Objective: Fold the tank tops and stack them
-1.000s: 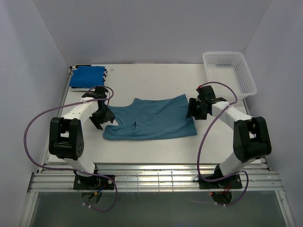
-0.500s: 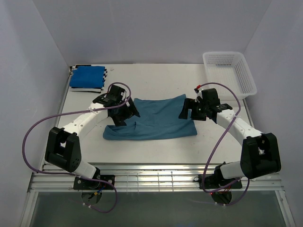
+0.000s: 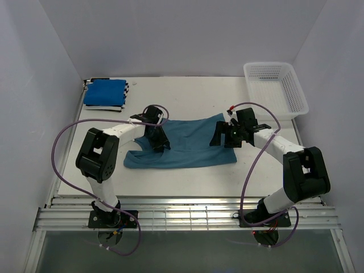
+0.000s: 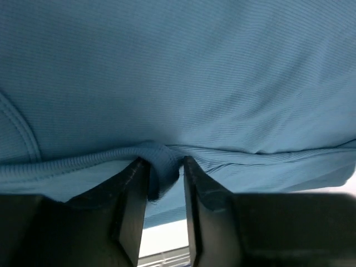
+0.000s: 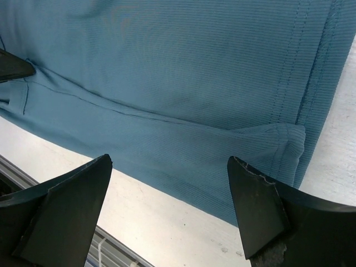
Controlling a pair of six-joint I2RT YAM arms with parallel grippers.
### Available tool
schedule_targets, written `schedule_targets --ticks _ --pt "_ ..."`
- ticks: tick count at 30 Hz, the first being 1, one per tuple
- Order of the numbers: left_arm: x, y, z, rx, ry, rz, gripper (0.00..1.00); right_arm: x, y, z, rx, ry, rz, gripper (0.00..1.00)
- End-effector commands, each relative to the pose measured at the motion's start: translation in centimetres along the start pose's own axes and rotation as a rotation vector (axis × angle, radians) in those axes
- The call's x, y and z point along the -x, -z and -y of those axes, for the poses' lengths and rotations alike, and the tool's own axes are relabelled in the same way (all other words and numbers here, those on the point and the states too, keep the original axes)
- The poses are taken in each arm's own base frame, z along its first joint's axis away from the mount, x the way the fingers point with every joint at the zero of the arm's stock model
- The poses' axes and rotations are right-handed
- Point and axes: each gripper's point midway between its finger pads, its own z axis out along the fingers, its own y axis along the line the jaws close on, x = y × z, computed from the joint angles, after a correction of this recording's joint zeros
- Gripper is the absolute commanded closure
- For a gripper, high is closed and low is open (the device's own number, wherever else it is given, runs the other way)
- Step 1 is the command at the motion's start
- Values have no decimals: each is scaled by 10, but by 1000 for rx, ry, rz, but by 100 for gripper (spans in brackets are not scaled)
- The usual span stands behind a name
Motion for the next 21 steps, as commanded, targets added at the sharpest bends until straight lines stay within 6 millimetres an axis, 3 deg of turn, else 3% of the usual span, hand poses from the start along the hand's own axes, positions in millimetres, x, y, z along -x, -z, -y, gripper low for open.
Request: schedule_targets --ticks 1,2,3,12,15,21 --pt "15 8 25 -76 -30 41 61 7 -4 -2 14 17 16 10" --pt "15 9 26 -79 -30 39 73 7 -4 -2 13 17 12 10" --pt "15 10 27 -81 -29 43 76 6 -5 -1 9 14 10 10" --pt "22 17 6 10 11 93 100 6 -13 12 -50 3 1 10" --pt "23 13 -14 72 65 86 100 6 -18 19 -79 -4 -5 10" --pt "33 11 -19 80 75 119 100 4 -29 32 -127 -20 -28 10"
